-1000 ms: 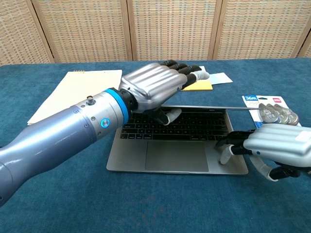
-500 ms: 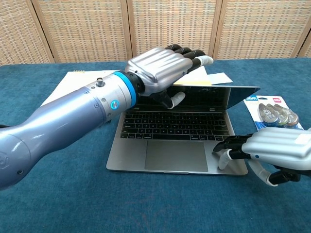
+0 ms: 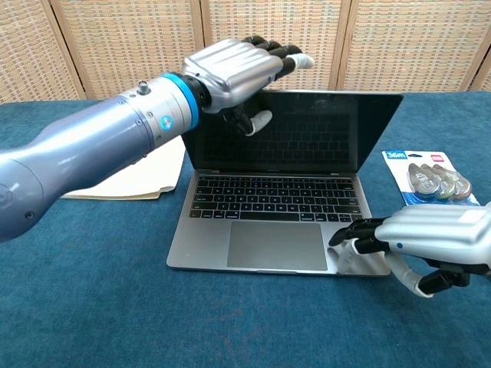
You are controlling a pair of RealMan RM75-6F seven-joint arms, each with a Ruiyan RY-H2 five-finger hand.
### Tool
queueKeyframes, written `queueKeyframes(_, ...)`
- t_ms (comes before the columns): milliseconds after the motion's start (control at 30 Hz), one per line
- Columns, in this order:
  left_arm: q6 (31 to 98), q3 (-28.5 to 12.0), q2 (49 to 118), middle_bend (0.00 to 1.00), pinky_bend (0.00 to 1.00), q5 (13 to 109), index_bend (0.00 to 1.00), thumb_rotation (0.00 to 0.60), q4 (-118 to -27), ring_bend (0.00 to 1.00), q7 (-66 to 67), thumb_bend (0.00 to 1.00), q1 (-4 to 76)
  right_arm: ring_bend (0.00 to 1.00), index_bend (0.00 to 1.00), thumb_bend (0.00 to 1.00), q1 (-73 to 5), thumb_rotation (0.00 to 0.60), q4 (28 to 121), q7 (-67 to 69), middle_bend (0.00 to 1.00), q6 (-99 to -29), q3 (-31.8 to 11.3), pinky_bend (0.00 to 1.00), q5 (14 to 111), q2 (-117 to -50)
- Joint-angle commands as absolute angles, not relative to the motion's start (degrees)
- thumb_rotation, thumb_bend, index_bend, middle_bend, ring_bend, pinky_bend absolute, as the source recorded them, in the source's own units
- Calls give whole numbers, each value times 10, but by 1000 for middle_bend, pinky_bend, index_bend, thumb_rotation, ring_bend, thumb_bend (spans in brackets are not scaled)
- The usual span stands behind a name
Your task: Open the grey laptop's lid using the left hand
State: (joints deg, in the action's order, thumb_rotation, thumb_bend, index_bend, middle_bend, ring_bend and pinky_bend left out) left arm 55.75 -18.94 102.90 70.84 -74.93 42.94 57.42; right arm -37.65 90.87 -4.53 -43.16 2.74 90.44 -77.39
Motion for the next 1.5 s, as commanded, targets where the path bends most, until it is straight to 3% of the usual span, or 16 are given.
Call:
queueKeyframes(33,560,-193,1018,0,0,701,0,600,-752,0,433,530,576,61,224,1000,-379,600,910,-40,84,-430,28,203,902,-773)
queueKeyframes(433,556,-201,982,0,0,672,0,600,-745,0,427,529,585,61,224,1000,-396,600,905,-28,86,-414,28,203,889,-780)
queueKeyframes(1500,551,-216,990,0,0,606,0,600,-655,0,414,530,641,61,223,1000,-403,600,916,-35,86,-426,42,202,883,-773)
